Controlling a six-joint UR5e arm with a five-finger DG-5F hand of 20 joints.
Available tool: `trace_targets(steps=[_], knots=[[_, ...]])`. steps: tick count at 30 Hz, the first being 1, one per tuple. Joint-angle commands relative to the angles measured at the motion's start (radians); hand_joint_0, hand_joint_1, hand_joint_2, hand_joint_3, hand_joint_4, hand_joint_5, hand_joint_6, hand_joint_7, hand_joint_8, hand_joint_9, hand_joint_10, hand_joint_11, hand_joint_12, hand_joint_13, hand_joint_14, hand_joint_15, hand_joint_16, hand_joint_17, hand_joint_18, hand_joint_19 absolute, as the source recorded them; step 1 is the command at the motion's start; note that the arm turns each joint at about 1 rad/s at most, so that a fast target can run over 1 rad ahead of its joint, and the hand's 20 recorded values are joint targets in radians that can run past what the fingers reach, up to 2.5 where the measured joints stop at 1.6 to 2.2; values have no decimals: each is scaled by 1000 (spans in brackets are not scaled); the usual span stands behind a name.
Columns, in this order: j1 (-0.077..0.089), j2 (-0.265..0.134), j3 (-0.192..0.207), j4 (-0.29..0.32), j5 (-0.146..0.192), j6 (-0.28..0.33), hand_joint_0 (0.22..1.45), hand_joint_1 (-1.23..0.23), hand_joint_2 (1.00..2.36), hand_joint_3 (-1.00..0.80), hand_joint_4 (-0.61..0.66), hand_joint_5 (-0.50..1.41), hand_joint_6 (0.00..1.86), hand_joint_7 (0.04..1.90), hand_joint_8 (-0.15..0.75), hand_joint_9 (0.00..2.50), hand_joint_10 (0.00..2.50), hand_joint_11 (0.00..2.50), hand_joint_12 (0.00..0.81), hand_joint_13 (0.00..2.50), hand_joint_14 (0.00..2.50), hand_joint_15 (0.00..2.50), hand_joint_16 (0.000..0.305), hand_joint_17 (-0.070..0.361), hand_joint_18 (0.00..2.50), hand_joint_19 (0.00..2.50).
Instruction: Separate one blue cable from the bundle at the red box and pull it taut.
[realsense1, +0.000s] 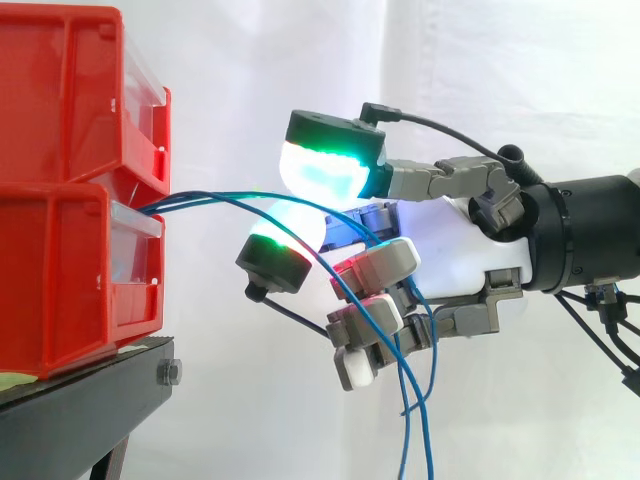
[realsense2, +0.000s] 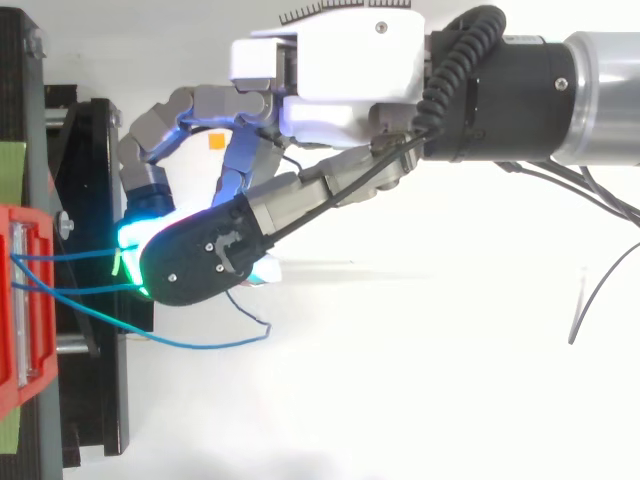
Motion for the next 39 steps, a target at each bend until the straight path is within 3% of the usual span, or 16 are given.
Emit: trace_targets(steps=[1, 6, 12, 17, 23, 26, 28, 32, 39], knots=[[1, 0, 0, 3, -2, -1, 517, -644, 1006, -426, 72, -152, 816, 1100, 302, 1225, 18, 1392, 339, 1048, 22, 1187, 40, 89, 624, 814], [-3, 0, 0, -2, 0, -1, 569, -407, 1002, -471, 53, -134, 768, 1104, 280, 1224, 19, 1396, 310, 1028, 23, 1173, 34, 77, 547, 785], [-3, -1, 3, 3, 0, -5, 606, -470, 1015, -267, 46, -124, 752, 1145, 274, 1234, 20, 1405, 295, 1022, 23, 1176, 30, 68, 522, 807], [-3, 0, 2, 3, 2, -6, 589, -565, 1012, -115, 98, -125, 769, 1109, 335, 1259, 14, 1378, 360, 1068, 18, 1152, 40, 89, 602, 722], [0, 0, 3, 4, 3, -6, 587, -608, 1012, -78, 87, -130, 781, 1118, 338, 1261, 13, 1374, 367, 1070, 17, 1133, 43, 96, 603, 709], [-2, 0, 2, 4, 0, -6, 590, -617, 1014, -121, 95, -133, 782, 1091, 335, 1255, 14, 1376, 358, 1060, 18, 1133, 41, 91, 601, 722], [0, 0, 3, 4, 5, -6, 572, -626, 1017, -233, 68, -135, 764, 1140, 289, 1220, 18, 1405, 309, 1021, 22, 1164, 34, 75, 551, 767], [1, 0, 8, 4, 5, -6, 544, -579, 1008, -397, 69, -132, 740, 1139, 290, 1208, 19, 1387, 315, 1008, 22, 1150, 33, 74, 525, 746], [4, -1, -4, 4, 5, -8, 532, -560, 1004, -448, 71, -129, 737, 1130, 298, 1210, 18, 1382, 310, 1001, 23, 1128, 32, 73, 519, 745]])
